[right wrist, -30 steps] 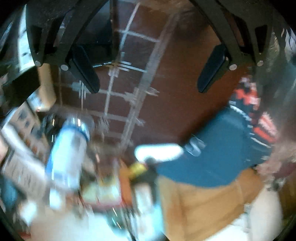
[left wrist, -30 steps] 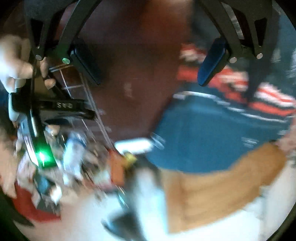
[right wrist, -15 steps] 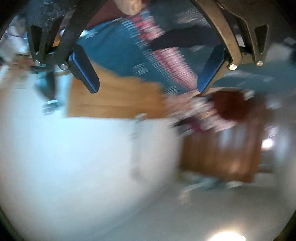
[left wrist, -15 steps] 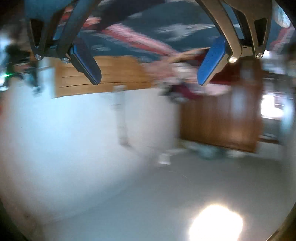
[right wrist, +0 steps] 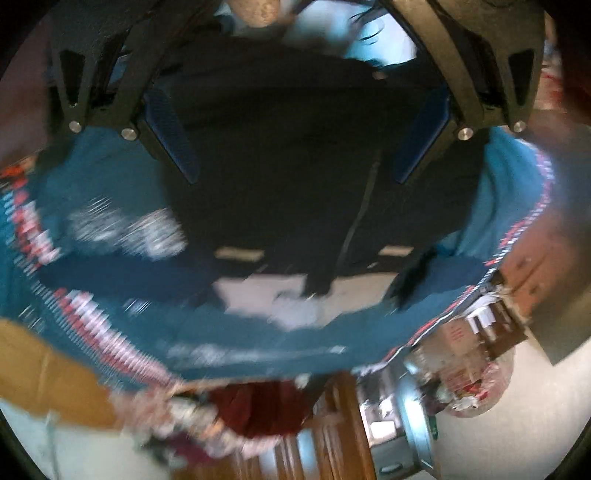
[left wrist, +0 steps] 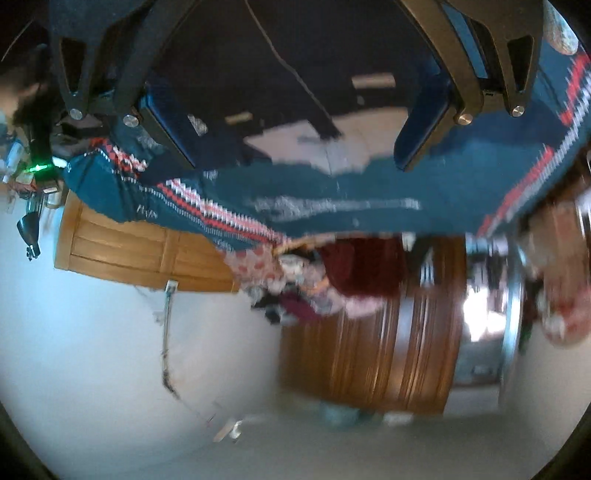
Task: Fold large clothes
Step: 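Lift both tools off the desk and carry them over the dark shirt, then grasp the shirt's sleeve with the right tool and lift it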
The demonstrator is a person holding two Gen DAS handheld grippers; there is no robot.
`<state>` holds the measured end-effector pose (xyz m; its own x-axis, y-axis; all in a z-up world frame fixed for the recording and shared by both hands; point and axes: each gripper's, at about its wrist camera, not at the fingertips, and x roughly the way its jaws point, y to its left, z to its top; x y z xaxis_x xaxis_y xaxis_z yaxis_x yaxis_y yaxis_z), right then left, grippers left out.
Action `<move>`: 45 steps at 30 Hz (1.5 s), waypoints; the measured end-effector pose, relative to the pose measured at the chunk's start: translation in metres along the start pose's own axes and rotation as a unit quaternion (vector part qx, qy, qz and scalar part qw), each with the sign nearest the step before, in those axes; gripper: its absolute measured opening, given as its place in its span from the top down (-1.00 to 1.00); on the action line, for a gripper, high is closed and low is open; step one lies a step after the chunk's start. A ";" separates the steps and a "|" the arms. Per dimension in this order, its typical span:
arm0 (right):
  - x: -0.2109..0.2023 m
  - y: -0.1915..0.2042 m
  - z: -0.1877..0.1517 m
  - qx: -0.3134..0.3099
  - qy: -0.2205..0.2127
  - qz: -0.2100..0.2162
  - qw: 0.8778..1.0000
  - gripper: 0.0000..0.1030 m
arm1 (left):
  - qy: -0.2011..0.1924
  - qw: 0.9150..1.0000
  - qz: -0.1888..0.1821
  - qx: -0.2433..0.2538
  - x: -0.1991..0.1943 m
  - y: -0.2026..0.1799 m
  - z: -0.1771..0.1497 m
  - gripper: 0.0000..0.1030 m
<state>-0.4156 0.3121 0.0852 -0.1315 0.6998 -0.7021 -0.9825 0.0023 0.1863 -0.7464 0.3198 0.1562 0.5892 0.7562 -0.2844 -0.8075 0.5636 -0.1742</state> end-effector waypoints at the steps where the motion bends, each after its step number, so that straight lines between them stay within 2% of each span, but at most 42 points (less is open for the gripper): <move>1: 0.006 -0.002 0.002 0.011 0.010 0.016 1.000 -1.00 | 0.012 1.000 0.001 -0.008 0.007 0.007 -0.004 -1.00; 3: 0.020 -0.008 0.004 0.034 0.035 0.049 0.998 -1.00 | 0.062 0.998 0.014 -0.010 0.045 0.018 -0.020 -1.00; 4: 0.024 -0.006 0.003 0.039 0.044 0.051 0.997 -1.00 | 0.082 0.996 0.023 -0.002 0.056 0.024 -0.033 -1.00; 6: 0.038 -0.013 0.004 0.042 0.056 0.033 0.997 -1.00 | 0.143 0.987 0.061 0.030 0.099 0.024 -0.055 -1.00; 10: 0.050 -0.006 0.001 0.019 0.062 -0.040 0.997 -1.00 | 0.253 0.961 0.109 0.041 0.184 0.041 -0.110 -1.00; 11: 0.054 0.000 0.002 0.001 0.057 -0.056 0.997 -1.00 | 0.284 0.951 0.119 0.034 0.209 0.053 -0.132 -1.00; 13: 0.077 0.001 0.006 -0.049 0.049 -0.105 0.992 -1.00 | 0.316 0.939 0.130 0.027 0.237 0.061 -0.156 -1.00; 14: 0.093 0.000 0.008 -0.069 0.052 -0.126 0.988 -1.00 | 0.348 0.927 0.135 0.022 0.257 0.068 -0.180 -1.00; 15: 0.109 -0.004 0.006 -0.078 0.062 -0.137 0.986 -1.00 | 0.362 0.922 0.135 0.019 0.265 0.071 -0.191 -1.00; 20: 0.166 -0.028 -0.011 -0.066 0.148 -0.130 0.978 -1.00 | 0.349 0.928 0.132 0.003 0.255 0.073 -0.196 -1.00; 23: 0.162 -0.031 -0.020 -0.063 0.139 -0.124 0.980 -1.00 | 0.340 0.933 0.117 -0.009 0.235 0.072 -0.198 -1.00; 30: 0.159 -0.038 -0.029 -0.049 0.131 -0.109 0.984 -1.00 | 0.340 0.932 0.117 -0.033 0.226 0.074 -0.182 -1.00; 33: 0.164 -0.038 -0.027 -0.069 0.134 -0.101 0.983 -1.00 | 0.349 0.927 0.134 -0.029 0.229 0.070 -0.181 -1.00; 36: 0.153 -0.050 -0.018 -0.065 0.136 -0.067 0.986 -0.99 | 0.348 0.925 0.148 -0.028 0.230 0.067 -0.180 -1.00; 39: 0.128 -0.090 0.005 -0.019 0.105 -0.050 0.993 -1.00 | 0.344 0.924 0.161 -0.036 0.231 0.067 -0.180 -1.00; 41: 0.114 -0.138 0.028 0.025 0.083 -0.055 0.995 -1.00 | 0.346 0.921 0.173 -0.043 0.235 0.067 -0.180 -1.00; 42: 0.110 -0.161 0.038 0.042 0.079 -0.062 0.994 -1.00 | 0.344 0.920 0.183 -0.049 0.237 0.067 -0.180 -1.00; 45: 0.097 -0.241 0.067 0.081 0.054 -0.120 0.988 -1.00 | 0.338 0.916 0.211 -0.054 0.245 0.066 -0.180 -1.00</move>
<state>-0.1828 0.4273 0.0179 0.0806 0.5854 -0.8067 -0.9541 0.2794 0.1074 -0.6602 0.4819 -0.0949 0.1018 0.4991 -0.8605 -0.9786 0.2058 0.0036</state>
